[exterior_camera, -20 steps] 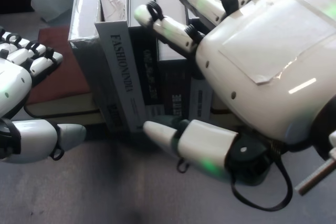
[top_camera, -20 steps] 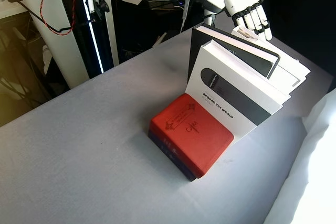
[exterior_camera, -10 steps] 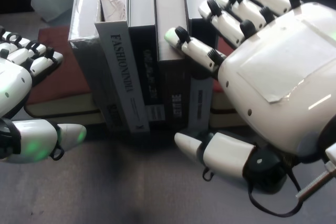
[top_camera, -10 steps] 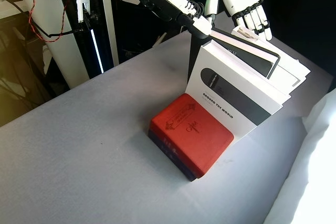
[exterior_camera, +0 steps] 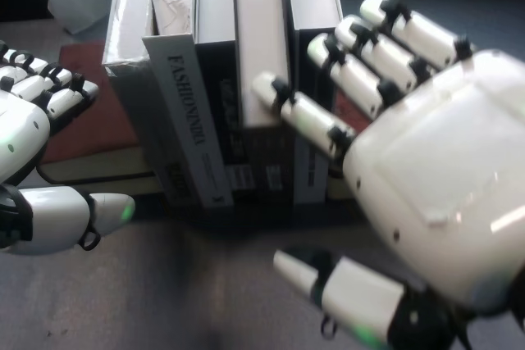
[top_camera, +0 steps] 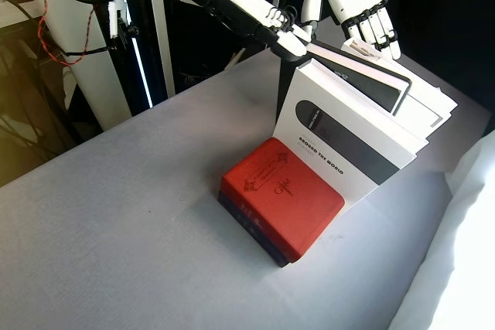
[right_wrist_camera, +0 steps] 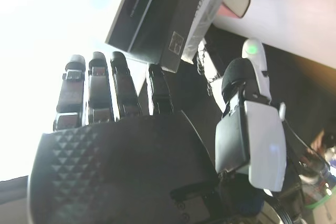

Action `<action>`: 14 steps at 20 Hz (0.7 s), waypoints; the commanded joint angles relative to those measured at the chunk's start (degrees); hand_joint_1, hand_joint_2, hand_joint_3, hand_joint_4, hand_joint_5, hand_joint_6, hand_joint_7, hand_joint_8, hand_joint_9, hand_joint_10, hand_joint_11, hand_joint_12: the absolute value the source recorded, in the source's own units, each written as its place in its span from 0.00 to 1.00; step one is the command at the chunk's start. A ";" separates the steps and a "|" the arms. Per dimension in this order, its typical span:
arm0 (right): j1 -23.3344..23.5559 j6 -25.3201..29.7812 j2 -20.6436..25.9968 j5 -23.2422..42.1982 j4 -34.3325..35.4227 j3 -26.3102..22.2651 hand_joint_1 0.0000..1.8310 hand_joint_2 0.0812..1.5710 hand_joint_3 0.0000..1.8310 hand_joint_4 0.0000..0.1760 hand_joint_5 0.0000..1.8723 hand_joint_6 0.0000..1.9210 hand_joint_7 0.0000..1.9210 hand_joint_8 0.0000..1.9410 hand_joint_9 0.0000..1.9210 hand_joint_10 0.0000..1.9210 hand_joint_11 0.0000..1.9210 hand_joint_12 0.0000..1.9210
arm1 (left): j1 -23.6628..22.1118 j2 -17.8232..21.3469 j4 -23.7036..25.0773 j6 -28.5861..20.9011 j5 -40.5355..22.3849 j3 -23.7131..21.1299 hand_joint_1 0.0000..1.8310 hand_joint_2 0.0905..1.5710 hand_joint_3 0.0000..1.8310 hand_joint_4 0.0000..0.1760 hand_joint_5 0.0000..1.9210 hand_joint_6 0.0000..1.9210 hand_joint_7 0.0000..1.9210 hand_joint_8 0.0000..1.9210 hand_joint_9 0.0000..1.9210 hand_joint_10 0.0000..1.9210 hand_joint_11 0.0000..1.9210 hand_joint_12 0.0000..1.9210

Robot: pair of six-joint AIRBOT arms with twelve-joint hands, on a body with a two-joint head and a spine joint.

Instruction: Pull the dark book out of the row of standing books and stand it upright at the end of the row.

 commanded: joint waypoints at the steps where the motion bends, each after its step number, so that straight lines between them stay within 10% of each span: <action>1: -0.44 -0.87 0.30 -0.28 -2.17 -0.71 0.00 0.70 0.00 0.00 0.00 0.00 0.00 0.00 0.00 0.00 0.00 0.00 | -0.74 0.51 3.52 0.02 2.37 0.01 0.00 0.70 0.00 0.00 0.01 0.00 0.01 0.00 0.01 0.00 0.01 0.00; 14: -5.61 -2.38 0.83 -1.47 -2.16 -3.80 0.00 0.70 0.00 0.00 0.00 0.00 0.00 0.00 0.00 0.00 0.00 0.00 | -0.72 0.51 3.53 0.02 2.37 0.01 0.00 0.70 0.00 0.00 0.01 0.00 0.01 0.00 0.00 0.00 0.00 0.00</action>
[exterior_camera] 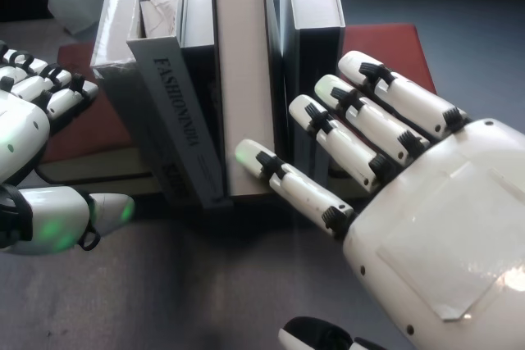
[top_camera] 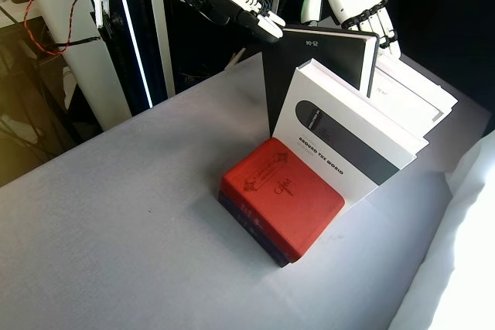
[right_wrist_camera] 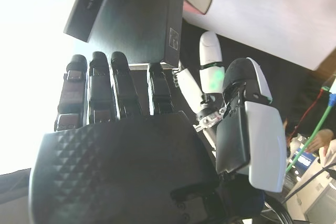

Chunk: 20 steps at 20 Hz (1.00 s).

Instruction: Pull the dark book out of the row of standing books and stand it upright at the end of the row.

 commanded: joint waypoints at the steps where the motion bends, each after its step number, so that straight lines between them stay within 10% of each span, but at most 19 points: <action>1: -0.62 -1.01 0.49 -0.83 -0.61 -0.23 0.00 0.70 0.00 0.00 0.00 0.00 0.00 0.00 0.00 0.00 0.00 0.00 | -0.72 0.51 3.53 0.00 2.35 -0.01 0.00 0.70 0.00 0.00 0.01 0.00 0.01 0.00 0.00 0.00 0.00 0.00; 20: -7.70 -1.75 1.03 -0.66 -0.65 0.06 0.00 0.70 0.00 0.00 0.00 0.00 0.00 0.00 0.00 0.00 0.00 0.00 | -0.74 0.49 3.78 0.00 2.35 -0.01 0.00 0.70 0.00 0.00 0.02 0.00 0.01 0.00 0.00 0.00 0.01 0.00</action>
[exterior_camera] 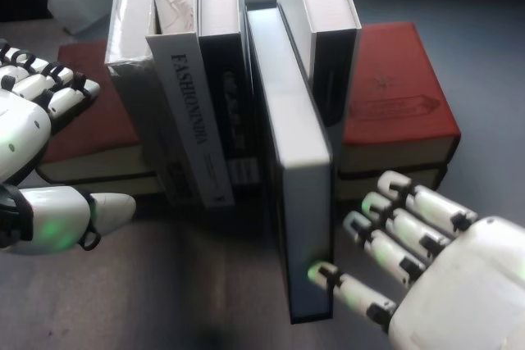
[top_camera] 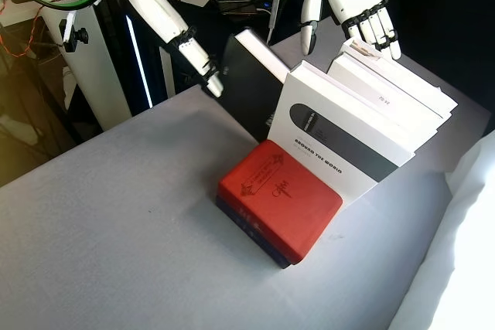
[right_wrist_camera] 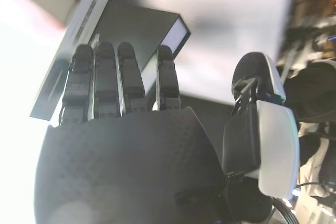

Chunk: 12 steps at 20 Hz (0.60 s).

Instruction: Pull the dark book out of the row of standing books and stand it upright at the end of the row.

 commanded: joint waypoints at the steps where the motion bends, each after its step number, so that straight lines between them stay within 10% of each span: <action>1: 0.36 -0.09 0.31 -1.67 -4.01 -0.22 0.00 0.70 0.00 0.00 0.00 0.00 0.00 0.00 0.00 0.00 0.00 0.00 | -0.69 0.49 3.57 0.00 2.37 -0.01 0.00 0.70 0.00 0.00 0.02 0.00 0.02 0.00 0.01 0.00 0.01 0.00; 12: 2.72 -0.22 0.28 -0.64 -4.00 -2.14 0.00 0.70 0.00 0.00 0.00 0.00 0.00 0.00 0.00 0.00 0.00 0.00 | -0.73 0.48 3.63 0.00 2.37 -0.02 0.00 0.70 0.00 0.00 0.02 0.00 0.02 0.00 0.01 0.00 0.01 0.01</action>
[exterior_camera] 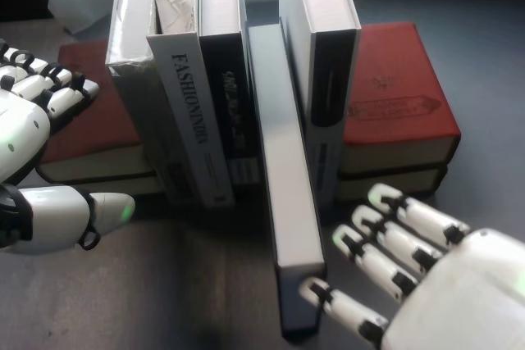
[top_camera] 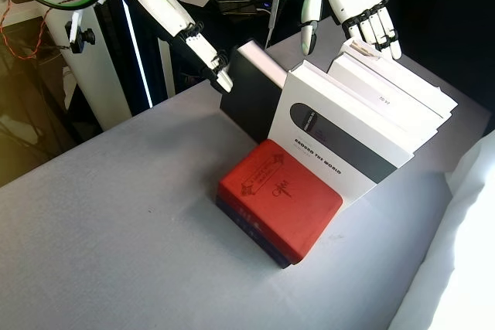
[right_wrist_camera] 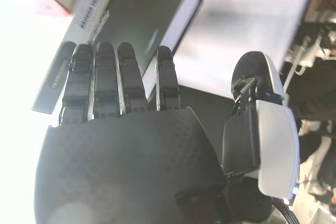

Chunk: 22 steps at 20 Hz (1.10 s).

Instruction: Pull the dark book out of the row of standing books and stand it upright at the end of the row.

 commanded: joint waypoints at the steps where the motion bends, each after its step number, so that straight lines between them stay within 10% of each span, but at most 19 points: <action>1: 0.97 -0.19 0.28 -1.60 -5.88 -0.85 0.00 0.70 0.00 0.00 0.00 0.00 0.00 0.00 0.00 0.00 0.00 0.00 | -0.73 0.49 3.59 0.00 2.37 0.00 0.00 0.70 0.00 0.00 0.02 0.00 0.01 0.00 0.00 0.00 0.00 0.00; 15: 13.67 4.61 0.61 2.38 -11.64 0.15 0.00 0.70 0.00 0.00 0.00 0.00 0.00 0.00 0.00 0.00 0.00 0.00 | -0.11 0.54 3.58 -1.75 1.96 -0.89 0.00 0.70 0.00 0.00 0.01 0.00 0.01 0.00 0.00 0.00 0.00 0.00; 22: 18.19 16.76 5.68 18.55 -11.65 7.91 0.00 0.70 0.00 0.00 0.00 0.00 0.00 0.00 0.00 0.00 0.00 0.00 | 0.50 0.78 3.80 -2.45 2.11 -1.39 0.00 0.70 0.00 0.00 0.01 0.00 0.00 0.00 0.00 0.00 0.00 0.00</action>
